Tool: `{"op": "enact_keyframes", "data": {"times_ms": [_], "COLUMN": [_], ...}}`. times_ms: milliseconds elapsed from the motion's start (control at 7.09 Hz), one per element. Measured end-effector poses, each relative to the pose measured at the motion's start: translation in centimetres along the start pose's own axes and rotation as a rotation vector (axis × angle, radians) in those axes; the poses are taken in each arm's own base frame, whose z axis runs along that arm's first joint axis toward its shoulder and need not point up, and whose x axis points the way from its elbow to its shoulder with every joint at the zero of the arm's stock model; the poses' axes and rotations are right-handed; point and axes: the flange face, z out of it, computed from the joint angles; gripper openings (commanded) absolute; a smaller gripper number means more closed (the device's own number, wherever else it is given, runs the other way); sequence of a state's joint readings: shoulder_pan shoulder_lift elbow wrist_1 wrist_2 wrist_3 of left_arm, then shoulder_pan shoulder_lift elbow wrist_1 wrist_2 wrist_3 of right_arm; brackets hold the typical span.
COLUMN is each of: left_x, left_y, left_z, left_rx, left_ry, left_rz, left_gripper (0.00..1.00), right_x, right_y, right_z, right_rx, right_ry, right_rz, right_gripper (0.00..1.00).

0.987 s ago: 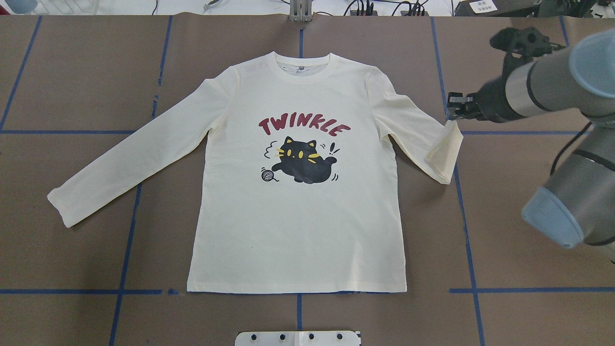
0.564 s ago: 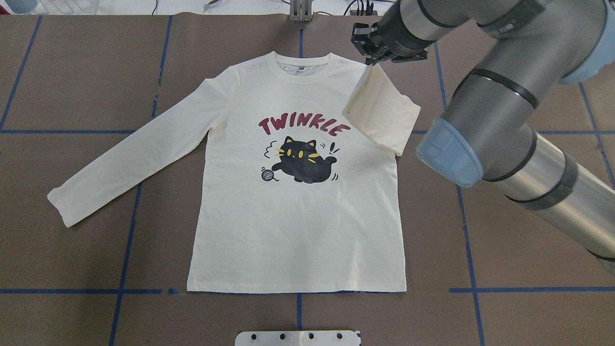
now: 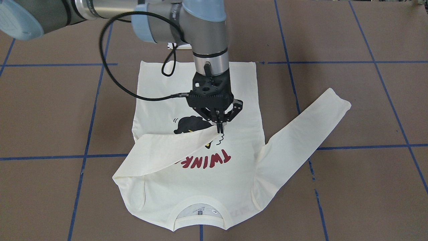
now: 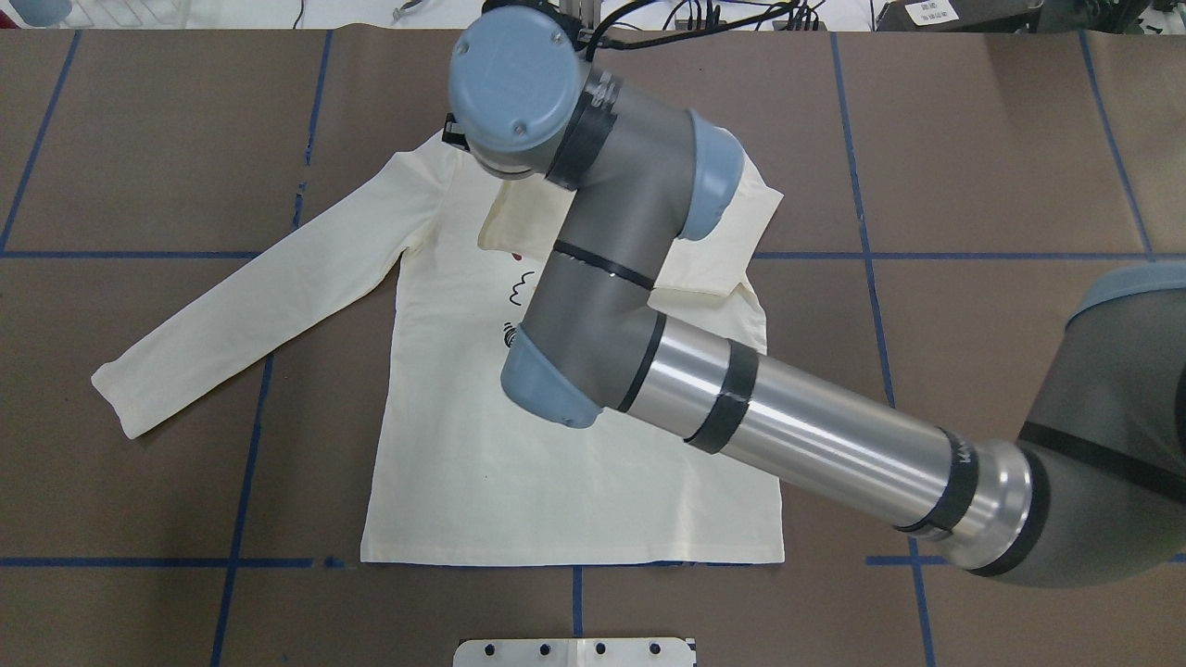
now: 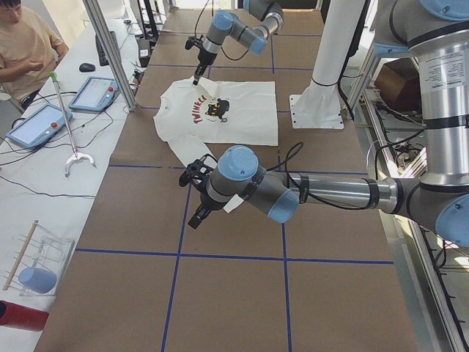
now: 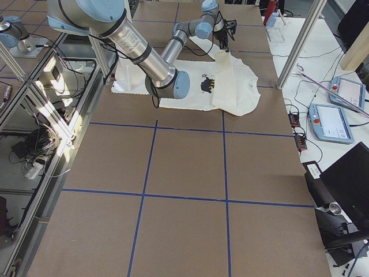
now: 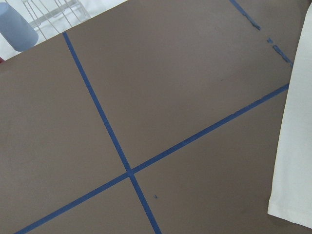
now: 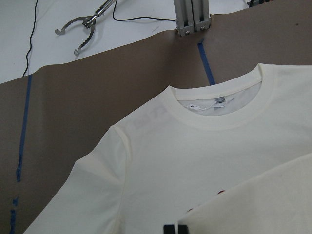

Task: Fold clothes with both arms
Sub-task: 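Lift the sleeve and fold it across the shirt body with the right gripper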

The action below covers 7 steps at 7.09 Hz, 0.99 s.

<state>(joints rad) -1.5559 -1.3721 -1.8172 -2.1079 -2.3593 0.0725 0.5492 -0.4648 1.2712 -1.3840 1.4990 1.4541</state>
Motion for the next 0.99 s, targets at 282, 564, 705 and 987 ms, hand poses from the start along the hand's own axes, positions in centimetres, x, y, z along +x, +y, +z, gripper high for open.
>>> {"op": "enact_keyframes", "data": {"times_ms": [282,564,705,987], "left_x": [0.0,0.2,0.8,2.4], "left_y": [0.4,0.0,-1.3,-5.3], "left_z": [0.0,-0.4,-1.1,-2.7], "left_rx": [-0.003,0.008,0.032,0.104], "left_ry": [-0.001,-0.002,-0.007,-0.002], "left_rz": [-0.005,0.003,0.024,0.012], "left_gripper": [1.0,1.0,1.0,1.0], "right_x": [-5.6,-8.2,-8.5,-5.6], "right_y": [4.1,4.0,2.7,-3.4], "right_z": [3.6,3.2,2.6,0.8], "right_rx": [0.059,0.067,0.045,-0.053], "right_ry": [0.027,0.028,0.025,0.071], "right_rz": [0.102,0.139,0.14,0.114], "right_gripper": [1.0,1.0,1.0,1.0]}}
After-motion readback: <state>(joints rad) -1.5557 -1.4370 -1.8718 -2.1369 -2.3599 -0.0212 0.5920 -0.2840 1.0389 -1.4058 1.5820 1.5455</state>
